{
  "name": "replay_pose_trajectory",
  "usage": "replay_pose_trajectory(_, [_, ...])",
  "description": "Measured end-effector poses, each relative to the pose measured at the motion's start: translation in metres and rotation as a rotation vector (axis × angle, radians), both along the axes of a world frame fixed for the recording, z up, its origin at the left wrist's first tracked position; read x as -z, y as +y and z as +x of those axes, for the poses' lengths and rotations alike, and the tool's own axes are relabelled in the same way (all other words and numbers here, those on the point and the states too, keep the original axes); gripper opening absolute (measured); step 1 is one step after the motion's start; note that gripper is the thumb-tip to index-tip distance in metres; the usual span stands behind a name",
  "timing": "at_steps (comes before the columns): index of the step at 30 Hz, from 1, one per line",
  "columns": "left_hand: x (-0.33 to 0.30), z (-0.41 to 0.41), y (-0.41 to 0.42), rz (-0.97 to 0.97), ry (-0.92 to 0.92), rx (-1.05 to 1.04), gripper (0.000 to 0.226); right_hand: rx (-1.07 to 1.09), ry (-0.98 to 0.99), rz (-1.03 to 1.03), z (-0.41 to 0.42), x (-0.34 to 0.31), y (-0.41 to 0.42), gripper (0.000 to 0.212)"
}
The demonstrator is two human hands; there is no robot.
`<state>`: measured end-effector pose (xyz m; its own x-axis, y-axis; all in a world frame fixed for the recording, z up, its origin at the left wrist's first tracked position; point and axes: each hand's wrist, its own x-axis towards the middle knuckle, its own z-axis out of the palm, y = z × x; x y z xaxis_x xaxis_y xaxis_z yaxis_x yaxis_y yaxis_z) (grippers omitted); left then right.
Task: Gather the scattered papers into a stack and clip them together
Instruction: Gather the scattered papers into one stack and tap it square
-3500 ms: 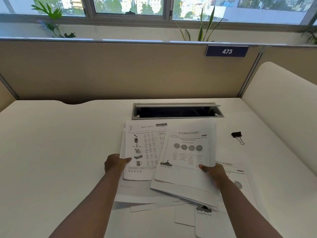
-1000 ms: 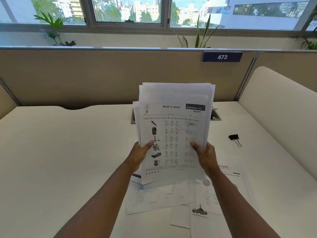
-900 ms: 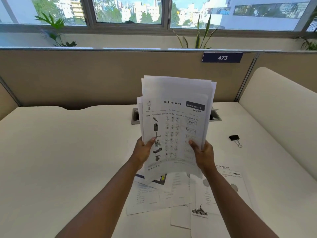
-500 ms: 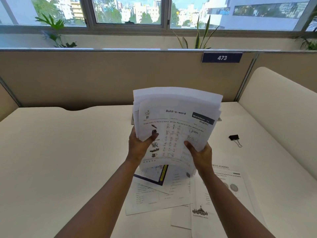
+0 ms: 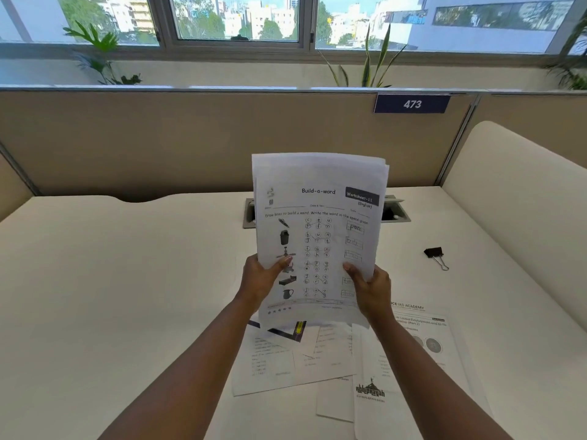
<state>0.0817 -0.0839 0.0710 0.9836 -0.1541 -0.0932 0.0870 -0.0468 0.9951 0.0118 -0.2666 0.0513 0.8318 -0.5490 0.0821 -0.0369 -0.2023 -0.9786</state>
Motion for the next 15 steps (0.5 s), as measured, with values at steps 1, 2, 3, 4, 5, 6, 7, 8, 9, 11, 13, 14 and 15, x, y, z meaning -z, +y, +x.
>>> replay_pose_trajectory(1, [-0.002, 0.002, 0.000, 0.009, -0.004, 0.001, 0.022, 0.009, -0.004, -0.007, 0.001, -0.002, -0.002, 0.010])
replay_pose_trajectory(2, [-0.002, 0.004, 0.001, 0.013, -0.011, 0.004, 0.020, 0.021, -0.002, -0.009, 0.002, -0.004, -0.005, 0.014])
replay_pose_trajectory(3, [-0.001, 0.006, 0.003, 0.016, -0.019, 0.000, 0.018, 0.039, 0.008, 0.001, 0.002, -0.005, -0.008, 0.019])
replay_pose_trajectory(4, [0.002, 0.009, 0.005, 0.008, -0.016, -0.033, 0.018, 0.057, 0.028, 0.028, 0.003, -0.004, -0.013, 0.024])
replay_pose_trajectory(5, [0.007, 0.012, 0.008, 0.028, -0.006, -0.103, 0.020, 0.075, 0.054, 0.068, 0.003, -0.002, -0.018, 0.027])
replay_pose_trajectory(6, [0.013, 0.015, 0.011, 0.093, -0.002, -0.207, 0.024, 0.089, 0.088, 0.109, 0.003, 0.001, -0.024, 0.029])
replay_pose_trajectory(7, [0.019, 0.015, 0.016, 0.203, -0.003, -0.331, 0.026, 0.099, 0.131, 0.148, 0.002, 0.005, -0.029, 0.031])
replay_pose_trajectory(8, [0.025, 0.013, 0.022, 0.320, -0.002, -0.453, 0.028, 0.105, 0.182, 0.183, 0.000, 0.010, -0.035, 0.034])
replay_pose_trajectory(9, [0.029, 0.011, 0.029, 0.418, 0.009, -0.539, 0.028, 0.111, 0.234, 0.213, -0.003, 0.015, -0.040, 0.037])
replay_pose_trajectory(11, [0.042, 0.009, 0.042, 0.548, 0.069, -0.561, 0.030, 0.119, 0.329, 0.271, -0.009, 0.026, -0.051, 0.041])
replay_pose_trajectory(13, [0.054, 0.008, 0.052, 0.638, 0.144, -0.471, 0.033, 0.115, 0.409, 0.313, -0.014, 0.036, -0.057, 0.044])
replay_pose_trajectory(14, [0.058, 0.007, 0.054, 0.674, 0.169, -0.408, 0.034, 0.113, 0.440, 0.323, -0.016, 0.039, -0.058, 0.044])
replay_pose_trajectory(15, [0.061, 0.006, 0.055, 0.710, 0.177, -0.343, 0.036, 0.112, 0.462, 0.330, -0.018, 0.043, -0.059, 0.044])
